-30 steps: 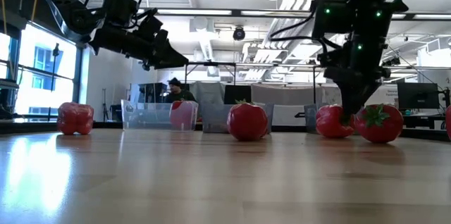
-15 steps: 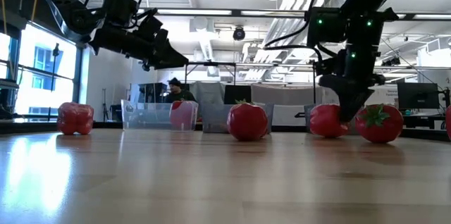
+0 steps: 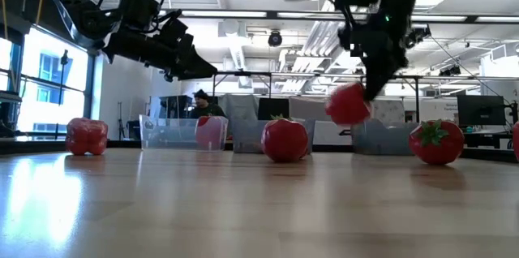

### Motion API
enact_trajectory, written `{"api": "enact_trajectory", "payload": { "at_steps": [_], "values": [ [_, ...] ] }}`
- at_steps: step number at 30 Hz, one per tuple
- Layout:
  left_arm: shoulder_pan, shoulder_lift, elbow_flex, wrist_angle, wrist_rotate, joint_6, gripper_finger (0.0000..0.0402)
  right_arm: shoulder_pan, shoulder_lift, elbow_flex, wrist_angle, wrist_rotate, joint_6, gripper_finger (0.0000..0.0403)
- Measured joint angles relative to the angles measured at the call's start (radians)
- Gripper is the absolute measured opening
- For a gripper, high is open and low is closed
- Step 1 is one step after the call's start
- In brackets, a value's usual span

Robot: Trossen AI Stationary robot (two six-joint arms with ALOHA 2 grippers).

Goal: Sort produce into baskets
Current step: Put the red bell pepper into the transparent bin

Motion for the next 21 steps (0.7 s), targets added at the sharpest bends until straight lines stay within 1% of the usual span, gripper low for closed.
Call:
{"api": "enact_trajectory", "payload": {
  "at_steps": [3, 5, 9, 11, 13, 16, 21],
  "values": [
    [-0.02, 0.0, 0.0, -0.013, 0.001, 0.025, 0.0155, -0.009, 0.009, 0.082, -0.036, -0.054, -0.028, 0.0003],
    [-0.036, 0.0, 0.0, -0.026, 0.001, 0.035, 0.0155, -0.016, 0.029, 0.13, -0.077, -0.112, -0.011, 0.0003],
    [-0.07, 0.0, 0.0, -0.034, 0.001, 0.049, 0.0155, -0.031, 0.095, 0.193, -0.176, -0.315, 0.035, 0.0002],
    [-0.083, 0.0, 0.0, -0.035, 0.001, 0.058, 0.0155, -0.035, 0.136, 0.217, -0.234, -0.392, 0.036, 0.0002],
    [-0.092, 0.0, 0.0, -0.035, 0.001, 0.059, 0.0155, -0.035, 0.183, 0.237, -0.297, -0.43, 0.034, 0.0002],
    [-0.102, 0.0, 0.0, -0.035, 0.001, 0.059, 0.0155, -0.033, 0.257, 0.253, -0.39, -0.453, 0.003, 0.0002],
    [-0.103, 0.0, 0.0, -0.036, 0.001, 0.059, 0.0155, -0.033, 0.352, 0.256, -0.434, -0.479, -0.052, 0.0001]
  ]
}}
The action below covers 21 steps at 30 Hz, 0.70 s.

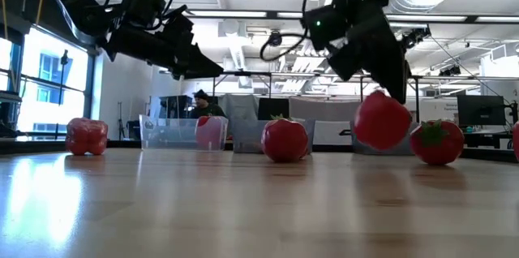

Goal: Sort produce into baskets
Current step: Put the red bell pepper into the transparent bin

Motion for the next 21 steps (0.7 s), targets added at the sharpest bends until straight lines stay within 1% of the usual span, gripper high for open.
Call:
{"api": "enact_trajectory", "payload": {
  "at_steps": [4, 9, 17, 21],
  "values": [
    [0.0, 0.0, 0.0, 0.0, 0.0, 0.0, 0.0155, 0.0, 0.043, 0.0, -0.005, -0.003, -0.025, 0.0001],
    [0.0, 0.0, 0.0, 0.0, 0.0, 0.0, 0.0155, -0.002, 0.048, 0.0, 0.01, -0.003, -0.044, 0.0005],
    [0.0, 0.0, 0.0, 0.0, -0.001, 0.0, 0.0155, -0.003, 0.048, 0.0, 0.02, 0.003, -0.062, 0.0061],
    [0.0, 0.0, 0.0, 0.0, -0.001, 0.0, 0.0155, -0.002, 0.048, 0.0, 0.024, 0.003, -0.062, 0.0077]
  ]
}}
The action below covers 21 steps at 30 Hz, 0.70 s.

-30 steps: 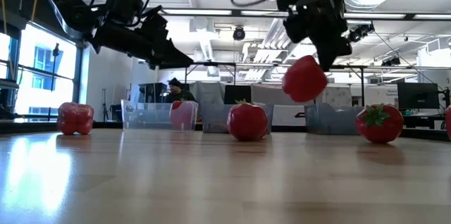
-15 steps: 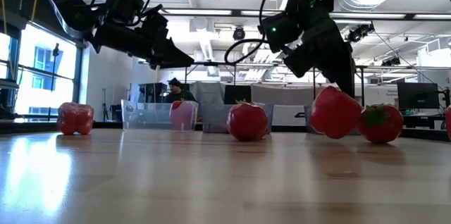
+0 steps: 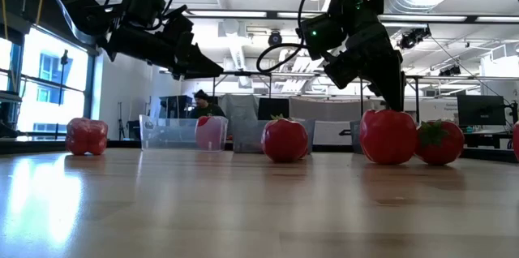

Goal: Sort produce into baskets
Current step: Put the red bell pepper into the transparent bin

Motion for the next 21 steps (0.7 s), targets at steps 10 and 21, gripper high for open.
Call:
{"api": "enact_trajectory", "payload": {
  "at_steps": [10, 21],
  "values": [
    [0.0, 0.0, 0.0, -0.005, 0.0, -0.001, 0.0155, 0.009, -0.014, 0.0, -0.017, 0.066, -0.03, 0.0119],
    [-0.003, 0.0, 0.0, -0.004, 0.0, -0.011, 0.0155, 0.121, -0.181, -0.025, 0.04, 0.306, -0.041, 0.0133]
  ]
}}
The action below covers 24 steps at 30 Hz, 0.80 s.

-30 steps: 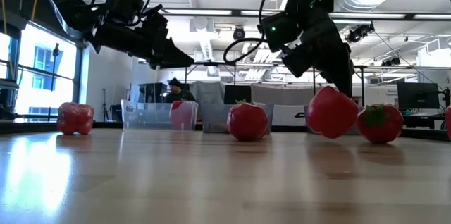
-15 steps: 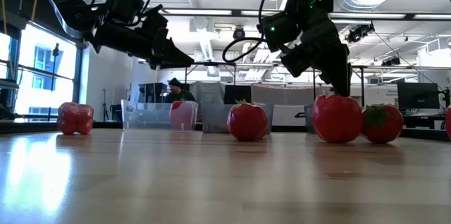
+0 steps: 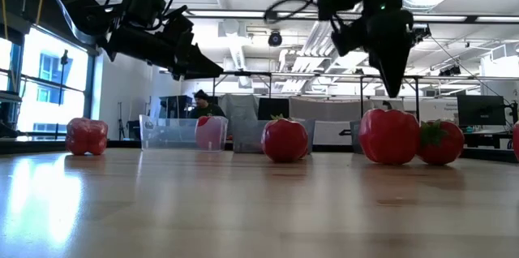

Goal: Sort produce into baskets
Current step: Put the red bell pepper into the transparent bin

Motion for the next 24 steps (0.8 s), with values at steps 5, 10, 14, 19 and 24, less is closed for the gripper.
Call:
{"api": "enact_trajectory", "payload": {
  "at_steps": [5, 10, 14, 19, 24],
  "values": [
    [-0.024, 0.0, 0.0, 0.0, 0.001, -0.007, 0.0155, 0.071, -0.092, -0.095, 0.169, 0.042, 0.018, 0.0133],
    [-0.045, 0.0, 0.0, 0.0, 0.001, -0.007, 0.0155, 0.098, -0.112, -0.175, 0.254, 0.064, 0.058, 0.0133],
    [-0.048, 0.0, 0.0, 0.0, 0.001, -0.008, 0.0155, 0.096, -0.112, -0.208, 0.301, 0.091, 0.06, 0.0127],
    [-0.047, 0.0, 0.0, 0.0, 0.0, -0.008, 0.0154, 0.095, -0.112, -0.21, 0.303, 0.091, 0.06, 0.0082],
    [-0.039, 0.0, 0.0, -0.002, 0.001, 0.018, 0.0135, 0.095, -0.112, -0.21, 0.302, 0.085, 0.055, 0.0011]
  ]
}}
